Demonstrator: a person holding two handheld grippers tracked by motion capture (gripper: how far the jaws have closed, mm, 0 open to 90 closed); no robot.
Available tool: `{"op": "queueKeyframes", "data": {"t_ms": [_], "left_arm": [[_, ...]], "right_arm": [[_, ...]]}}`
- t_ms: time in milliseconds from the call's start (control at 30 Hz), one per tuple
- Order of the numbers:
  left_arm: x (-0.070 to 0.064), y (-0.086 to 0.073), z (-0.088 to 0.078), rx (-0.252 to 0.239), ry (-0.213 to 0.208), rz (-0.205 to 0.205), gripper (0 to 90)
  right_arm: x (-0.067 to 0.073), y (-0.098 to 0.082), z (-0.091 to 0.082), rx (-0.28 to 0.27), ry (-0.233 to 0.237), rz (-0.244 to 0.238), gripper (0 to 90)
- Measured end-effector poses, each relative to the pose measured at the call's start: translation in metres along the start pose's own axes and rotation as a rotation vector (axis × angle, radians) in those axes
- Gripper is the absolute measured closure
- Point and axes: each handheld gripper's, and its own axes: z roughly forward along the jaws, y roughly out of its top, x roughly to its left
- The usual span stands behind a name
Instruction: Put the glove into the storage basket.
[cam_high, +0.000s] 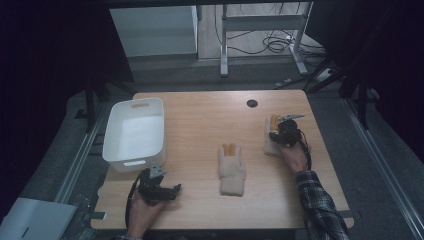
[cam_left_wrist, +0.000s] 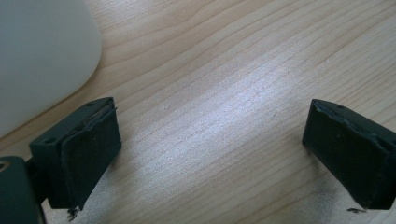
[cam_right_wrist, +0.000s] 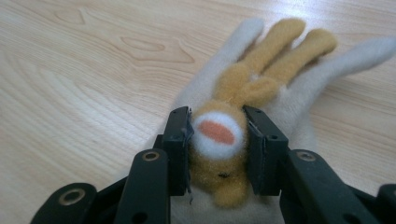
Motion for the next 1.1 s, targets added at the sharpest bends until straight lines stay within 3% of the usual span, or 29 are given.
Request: {"op": "queueKeyframes", "data": {"t_ms": [33, 233, 533, 1100], "left_arm": [[0.0, 0.0, 0.0, 0.0, 0.0, 0.0, 4.2], [0.0, 0.0, 0.0, 0.0, 0.0, 0.0, 4.2], [0.0, 0.0, 0.0, 0.0, 0.0, 0.0, 4.2], [0.0, 0.0, 0.0, 0.0, 0.0, 0.0, 4.2]], "right_arm": [[-0.001, 0.0, -0.006, -0.009, 0.02, 0.013, 64.0], [-0.004, 0.0, -0.021, -0.026, 0.042, 0.014, 64.0], [-0.004, -0.001, -0.04, -0.053, 0.05, 0.0, 63.9], [0.016, 0.0, -0.076, -0.102, 0.088, -0.034, 63.9]]}}
